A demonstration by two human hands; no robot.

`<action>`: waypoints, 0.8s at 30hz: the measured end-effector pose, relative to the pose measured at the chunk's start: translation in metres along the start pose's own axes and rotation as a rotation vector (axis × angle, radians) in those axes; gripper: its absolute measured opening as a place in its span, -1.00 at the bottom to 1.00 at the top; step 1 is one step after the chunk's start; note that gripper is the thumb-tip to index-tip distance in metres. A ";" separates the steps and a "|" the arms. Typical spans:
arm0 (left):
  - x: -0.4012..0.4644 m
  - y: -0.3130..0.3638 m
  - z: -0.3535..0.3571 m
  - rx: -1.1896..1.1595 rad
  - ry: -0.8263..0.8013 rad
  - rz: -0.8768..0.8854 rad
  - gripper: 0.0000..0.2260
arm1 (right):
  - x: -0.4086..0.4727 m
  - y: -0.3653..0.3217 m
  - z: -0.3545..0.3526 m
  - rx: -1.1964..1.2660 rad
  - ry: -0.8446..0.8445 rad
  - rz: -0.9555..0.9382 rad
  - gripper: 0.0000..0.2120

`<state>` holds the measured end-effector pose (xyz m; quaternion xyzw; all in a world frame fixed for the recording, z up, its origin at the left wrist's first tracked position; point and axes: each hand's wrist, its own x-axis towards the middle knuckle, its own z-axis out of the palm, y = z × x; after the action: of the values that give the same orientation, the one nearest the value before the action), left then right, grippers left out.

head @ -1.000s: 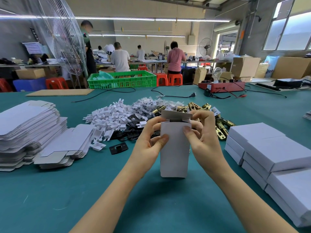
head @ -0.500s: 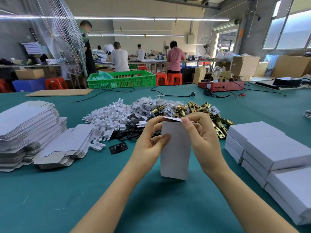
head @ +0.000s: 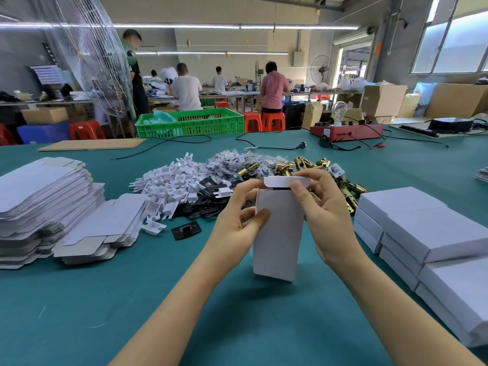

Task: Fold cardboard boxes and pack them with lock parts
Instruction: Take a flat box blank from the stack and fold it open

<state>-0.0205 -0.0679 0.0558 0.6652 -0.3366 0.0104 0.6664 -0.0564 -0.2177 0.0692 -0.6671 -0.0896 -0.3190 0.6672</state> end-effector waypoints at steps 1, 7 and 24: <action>0.000 0.001 0.002 -0.003 -0.002 0.004 -0.62 | 0.000 -0.001 0.000 0.010 0.001 0.006 -0.90; 0.001 0.010 0.021 -0.191 0.207 -0.054 -0.75 | -0.007 -0.004 0.011 0.046 0.014 0.019 -0.87; 0.000 0.018 0.022 -0.090 0.247 0.068 -0.86 | -0.011 -0.007 0.015 0.065 0.000 0.025 -0.90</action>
<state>-0.0384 -0.0853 0.0685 0.6163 -0.2747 0.0998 0.7313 -0.0644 -0.1998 0.0708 -0.6460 -0.0915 -0.3074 0.6927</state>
